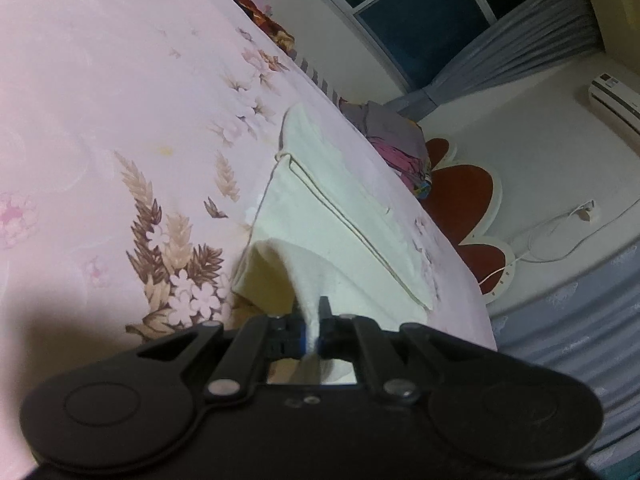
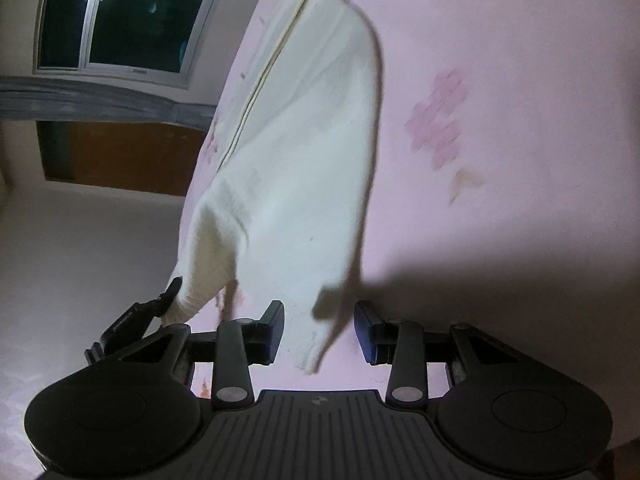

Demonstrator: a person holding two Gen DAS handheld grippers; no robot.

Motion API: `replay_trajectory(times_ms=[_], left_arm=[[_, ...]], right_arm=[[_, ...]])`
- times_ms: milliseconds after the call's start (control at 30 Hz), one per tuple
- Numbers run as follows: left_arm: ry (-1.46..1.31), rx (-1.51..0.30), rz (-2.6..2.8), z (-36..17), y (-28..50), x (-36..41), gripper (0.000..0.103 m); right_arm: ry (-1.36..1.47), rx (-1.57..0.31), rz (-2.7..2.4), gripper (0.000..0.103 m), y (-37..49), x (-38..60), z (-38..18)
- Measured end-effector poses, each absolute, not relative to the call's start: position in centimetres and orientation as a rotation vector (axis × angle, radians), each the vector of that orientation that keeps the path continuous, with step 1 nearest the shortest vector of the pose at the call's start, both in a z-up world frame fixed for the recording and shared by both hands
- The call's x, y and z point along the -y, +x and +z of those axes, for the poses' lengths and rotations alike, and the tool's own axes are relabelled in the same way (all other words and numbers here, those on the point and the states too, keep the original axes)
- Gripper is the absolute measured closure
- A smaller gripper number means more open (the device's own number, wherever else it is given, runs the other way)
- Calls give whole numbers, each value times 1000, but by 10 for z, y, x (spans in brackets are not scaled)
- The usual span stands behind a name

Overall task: Fold small clothes
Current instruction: 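Lift the hem with both grippers and fold it over toward the collar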

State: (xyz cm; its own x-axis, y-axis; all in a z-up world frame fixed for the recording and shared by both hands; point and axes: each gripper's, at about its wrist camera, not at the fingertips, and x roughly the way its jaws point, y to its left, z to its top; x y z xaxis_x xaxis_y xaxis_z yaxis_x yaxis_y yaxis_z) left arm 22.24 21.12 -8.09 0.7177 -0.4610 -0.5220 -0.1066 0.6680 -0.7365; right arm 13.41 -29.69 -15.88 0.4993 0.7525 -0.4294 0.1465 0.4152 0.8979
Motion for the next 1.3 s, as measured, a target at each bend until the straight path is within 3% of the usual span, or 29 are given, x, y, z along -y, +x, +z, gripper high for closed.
replay_trajectory(times_ms=[100, 133, 200, 400, 767, 1300], left_arm=[[-826, -765, -215, -83, 218, -212, 99], [-826, -767, -210, -84, 217, -212, 99], [-819, -773, -193, -88, 215, -213, 99], [-798, -793, -167, -100, 207, -219, 99], [-788, -831, -146, -115, 197, -221, 99], [-700, -755, -190, -78, 262, -216, 99]], right_arm=[[1106, -995, 490, 65, 141, 287, -158], [1108, -989, 496, 71, 143, 284, -159], [1095, -960, 505, 101, 151, 282, -152], [1060, -813, 437, 101, 160, 310, -121], [1010, -801, 446, 101, 186, 316, -104], [901, -698, 422, 101, 236, 312, -60]])
